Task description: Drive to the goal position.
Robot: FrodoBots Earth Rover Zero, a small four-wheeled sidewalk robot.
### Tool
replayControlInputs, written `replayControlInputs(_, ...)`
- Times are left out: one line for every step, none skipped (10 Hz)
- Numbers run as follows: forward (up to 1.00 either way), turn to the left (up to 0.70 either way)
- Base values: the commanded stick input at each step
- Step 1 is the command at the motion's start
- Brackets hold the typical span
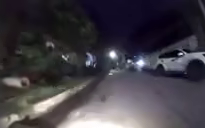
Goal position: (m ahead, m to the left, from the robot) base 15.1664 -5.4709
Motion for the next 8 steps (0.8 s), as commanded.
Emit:
replayControlInputs(0.70,-0.35)
replayControlInputs(0.70,-0.35)
replayControlInputs(0.70,-0.08)
replayControlInputs(0.70,0.00)
replayControlInputs(0.70,0.00)
replayControlInputs(0.70,0.00)
replayControlInputs(0.70,0.00)
replayControlInputs(0.70,0.00)
